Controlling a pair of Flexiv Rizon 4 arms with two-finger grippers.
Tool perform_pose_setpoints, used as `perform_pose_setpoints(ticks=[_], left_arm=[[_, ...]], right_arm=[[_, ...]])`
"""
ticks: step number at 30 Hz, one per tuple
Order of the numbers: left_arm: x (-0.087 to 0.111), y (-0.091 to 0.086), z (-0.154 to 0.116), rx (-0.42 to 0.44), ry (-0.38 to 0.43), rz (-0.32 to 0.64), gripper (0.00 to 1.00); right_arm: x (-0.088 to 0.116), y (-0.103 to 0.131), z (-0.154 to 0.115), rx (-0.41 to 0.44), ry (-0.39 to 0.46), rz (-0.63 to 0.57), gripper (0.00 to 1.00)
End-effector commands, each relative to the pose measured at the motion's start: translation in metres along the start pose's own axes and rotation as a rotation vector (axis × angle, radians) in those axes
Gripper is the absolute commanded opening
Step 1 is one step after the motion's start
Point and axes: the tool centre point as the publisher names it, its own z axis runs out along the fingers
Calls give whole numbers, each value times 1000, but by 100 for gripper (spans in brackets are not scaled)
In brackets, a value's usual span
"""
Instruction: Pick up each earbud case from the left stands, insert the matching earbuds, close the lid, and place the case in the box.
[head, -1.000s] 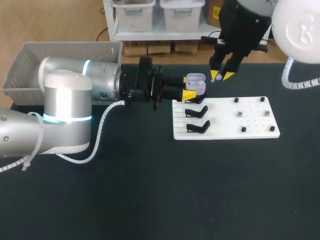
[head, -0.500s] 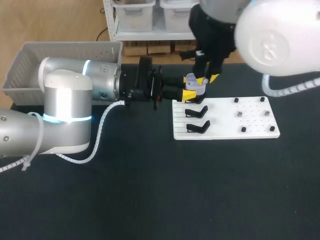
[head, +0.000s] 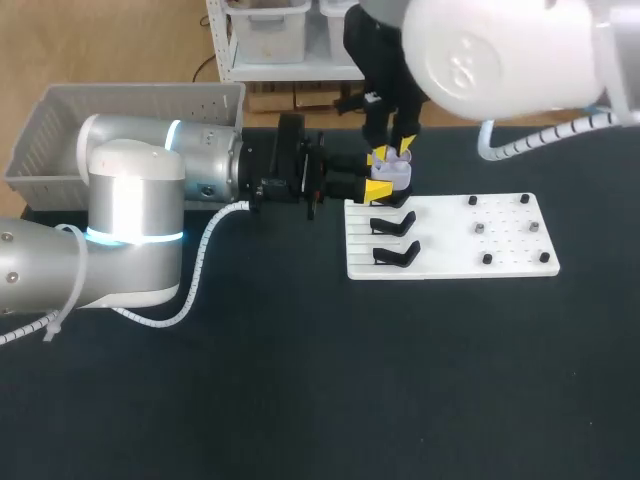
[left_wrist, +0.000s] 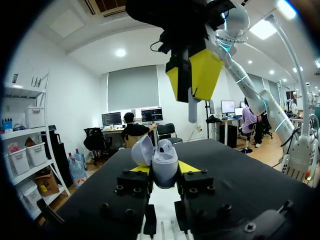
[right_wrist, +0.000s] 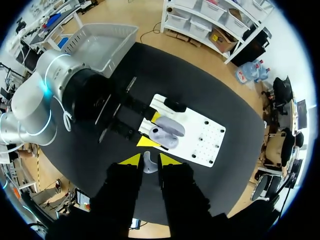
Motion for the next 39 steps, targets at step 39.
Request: perform_pose_setpoints(ticks=[39], left_arm=[[0, -2, 0, -7, 0, 3, 0]], right_arm=[[-24, -12, 28, 0, 64, 6, 0]])
